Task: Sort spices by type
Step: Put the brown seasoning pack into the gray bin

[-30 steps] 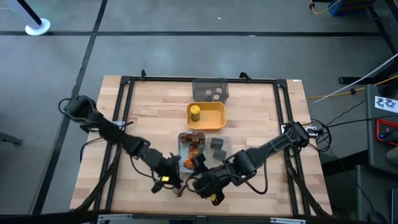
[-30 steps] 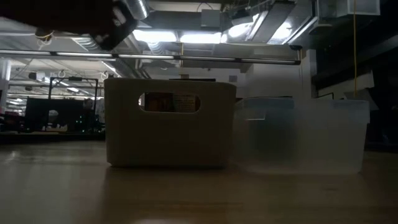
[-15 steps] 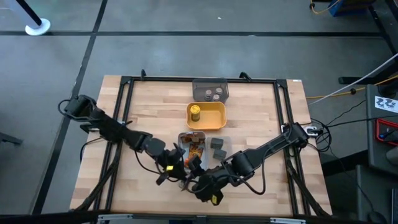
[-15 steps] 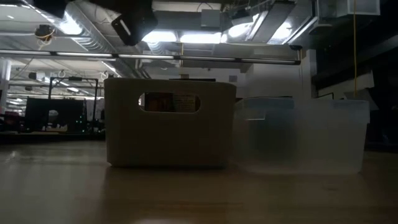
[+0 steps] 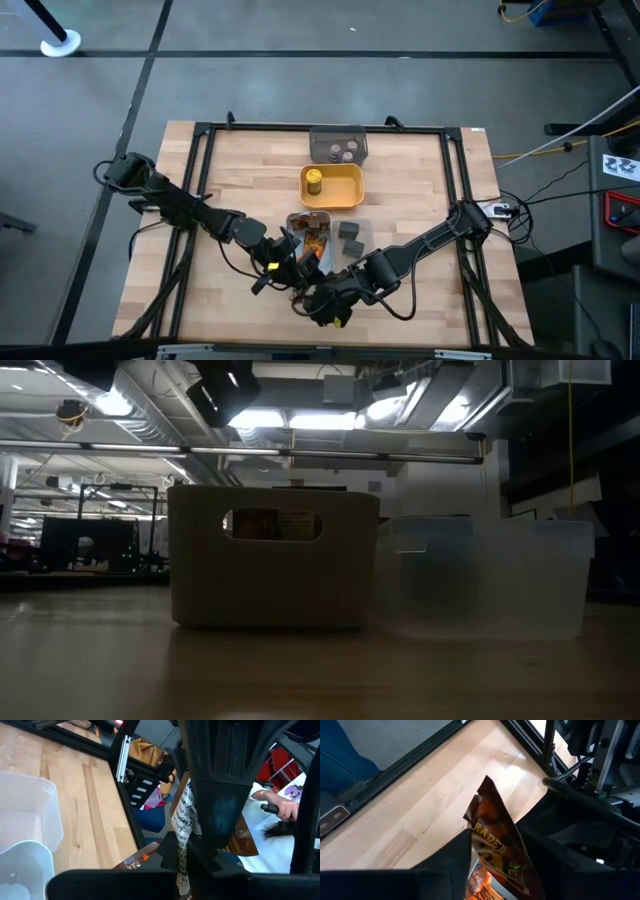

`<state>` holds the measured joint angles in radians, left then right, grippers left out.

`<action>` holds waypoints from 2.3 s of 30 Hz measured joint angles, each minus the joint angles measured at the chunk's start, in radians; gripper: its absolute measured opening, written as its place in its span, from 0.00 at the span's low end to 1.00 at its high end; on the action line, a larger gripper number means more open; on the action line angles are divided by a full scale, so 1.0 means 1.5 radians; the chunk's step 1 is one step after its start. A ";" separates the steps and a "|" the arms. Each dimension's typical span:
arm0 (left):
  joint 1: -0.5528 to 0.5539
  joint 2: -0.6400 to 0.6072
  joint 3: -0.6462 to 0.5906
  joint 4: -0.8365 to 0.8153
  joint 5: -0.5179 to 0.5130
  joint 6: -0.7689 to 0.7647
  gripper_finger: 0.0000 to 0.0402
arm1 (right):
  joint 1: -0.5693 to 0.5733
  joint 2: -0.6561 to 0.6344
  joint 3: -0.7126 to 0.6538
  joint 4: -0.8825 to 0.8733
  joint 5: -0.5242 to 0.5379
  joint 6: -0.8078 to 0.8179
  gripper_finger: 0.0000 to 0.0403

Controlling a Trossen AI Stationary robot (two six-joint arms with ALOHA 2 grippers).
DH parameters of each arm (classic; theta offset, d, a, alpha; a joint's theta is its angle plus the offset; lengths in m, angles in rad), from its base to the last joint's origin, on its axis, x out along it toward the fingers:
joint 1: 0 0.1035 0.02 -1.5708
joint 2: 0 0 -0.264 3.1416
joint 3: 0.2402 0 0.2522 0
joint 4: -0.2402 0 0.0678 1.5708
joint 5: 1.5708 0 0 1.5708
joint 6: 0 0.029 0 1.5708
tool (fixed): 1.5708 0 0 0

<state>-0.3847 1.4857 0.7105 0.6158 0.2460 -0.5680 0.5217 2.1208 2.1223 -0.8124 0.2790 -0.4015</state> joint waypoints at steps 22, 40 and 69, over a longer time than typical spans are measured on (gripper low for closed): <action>0.003 0.000 0.000 -0.027 -0.054 0.068 0.30 | 0.001 0.001 0.000 -0.017 -0.001 0.023 0.07; 0.092 -0.225 0.001 -0.336 -0.106 0.228 0.40 | -0.069 0.001 -0.001 -0.109 0.029 0.078 0.06; -0.031 -0.460 0.000 -0.460 -0.300 0.335 0.40 | -0.275 0.018 -0.125 -0.001 -0.126 0.096 0.09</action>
<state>-0.4310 0.7950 0.7101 -0.0734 -0.2043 -0.0650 0.1090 2.1482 1.9354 -0.8144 0.0898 -0.2581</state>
